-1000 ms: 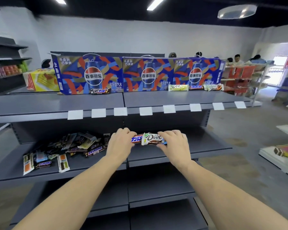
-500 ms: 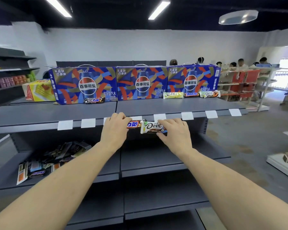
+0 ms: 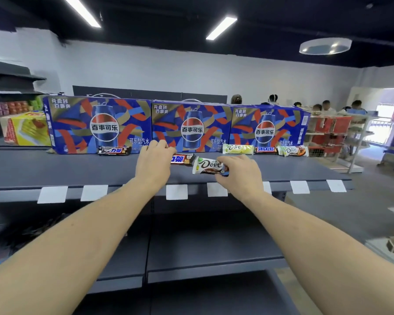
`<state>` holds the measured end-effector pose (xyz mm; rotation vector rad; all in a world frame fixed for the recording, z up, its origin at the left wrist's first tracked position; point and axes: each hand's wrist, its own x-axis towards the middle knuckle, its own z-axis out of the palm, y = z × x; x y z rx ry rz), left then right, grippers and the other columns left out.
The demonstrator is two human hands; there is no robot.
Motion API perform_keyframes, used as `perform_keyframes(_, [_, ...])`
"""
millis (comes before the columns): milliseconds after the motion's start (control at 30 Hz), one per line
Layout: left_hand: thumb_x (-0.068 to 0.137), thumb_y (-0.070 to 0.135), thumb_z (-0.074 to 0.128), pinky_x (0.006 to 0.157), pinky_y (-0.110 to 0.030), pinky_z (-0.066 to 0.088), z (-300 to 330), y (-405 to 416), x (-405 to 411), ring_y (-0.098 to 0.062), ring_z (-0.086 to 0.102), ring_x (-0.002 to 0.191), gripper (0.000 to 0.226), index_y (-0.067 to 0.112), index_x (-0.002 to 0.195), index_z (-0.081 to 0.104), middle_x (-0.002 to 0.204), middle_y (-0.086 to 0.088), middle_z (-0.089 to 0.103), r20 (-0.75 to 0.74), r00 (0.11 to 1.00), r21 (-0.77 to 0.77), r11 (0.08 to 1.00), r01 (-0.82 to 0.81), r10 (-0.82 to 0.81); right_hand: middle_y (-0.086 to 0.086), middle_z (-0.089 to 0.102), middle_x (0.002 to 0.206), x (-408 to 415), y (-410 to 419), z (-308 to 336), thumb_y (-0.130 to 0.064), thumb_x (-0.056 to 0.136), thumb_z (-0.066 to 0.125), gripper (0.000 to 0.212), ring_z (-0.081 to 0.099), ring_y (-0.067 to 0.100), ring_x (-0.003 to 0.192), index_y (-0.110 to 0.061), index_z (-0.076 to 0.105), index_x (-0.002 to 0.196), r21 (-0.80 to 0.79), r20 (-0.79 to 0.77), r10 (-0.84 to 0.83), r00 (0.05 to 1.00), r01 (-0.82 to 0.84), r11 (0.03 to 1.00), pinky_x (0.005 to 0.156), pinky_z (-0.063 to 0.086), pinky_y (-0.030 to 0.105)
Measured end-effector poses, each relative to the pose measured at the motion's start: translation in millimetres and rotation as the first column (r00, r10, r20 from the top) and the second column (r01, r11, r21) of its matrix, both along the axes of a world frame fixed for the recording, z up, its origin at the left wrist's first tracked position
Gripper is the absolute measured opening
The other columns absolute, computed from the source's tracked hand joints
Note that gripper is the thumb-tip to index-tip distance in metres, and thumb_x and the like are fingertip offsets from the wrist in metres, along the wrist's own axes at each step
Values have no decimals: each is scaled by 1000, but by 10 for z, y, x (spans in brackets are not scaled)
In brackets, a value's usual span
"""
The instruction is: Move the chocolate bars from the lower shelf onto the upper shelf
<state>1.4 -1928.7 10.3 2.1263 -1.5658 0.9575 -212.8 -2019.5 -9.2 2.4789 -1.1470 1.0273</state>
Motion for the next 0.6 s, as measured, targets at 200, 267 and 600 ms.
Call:
perform_keyframes(200, [88,17,67,85,-32,41,80,-414,243,-20,50,103,40,25,127,58,112,-1,57,-29,998,29,999,-46,47,-3,69,102,212,-488,123,-42,85,66,36,55,23,102,-31,64,119,97,-119,-38,992,49,994,79,45,34])
perform_keyframes(267, [88,17,67,83,-32,40,73,-545,328,-20,49,100,39,27,125,59,109,0,56,-41,998,30,999,-45,46,-2,68,102,297,-647,111,-44,84,68,39,55,23,101,-31,63,121,112,-133,-36,990,51,992,76,43,33])
perform_keyframes(600, [89,20,65,82,-33,44,41,-1158,541,-19,50,101,35,28,123,59,109,2,56,-146,989,79,997,-20,32,1,68,107,655,-1466,85,-41,85,69,42,56,24,103,-29,62,125,134,-232,-11,973,43,990,74,42,32])
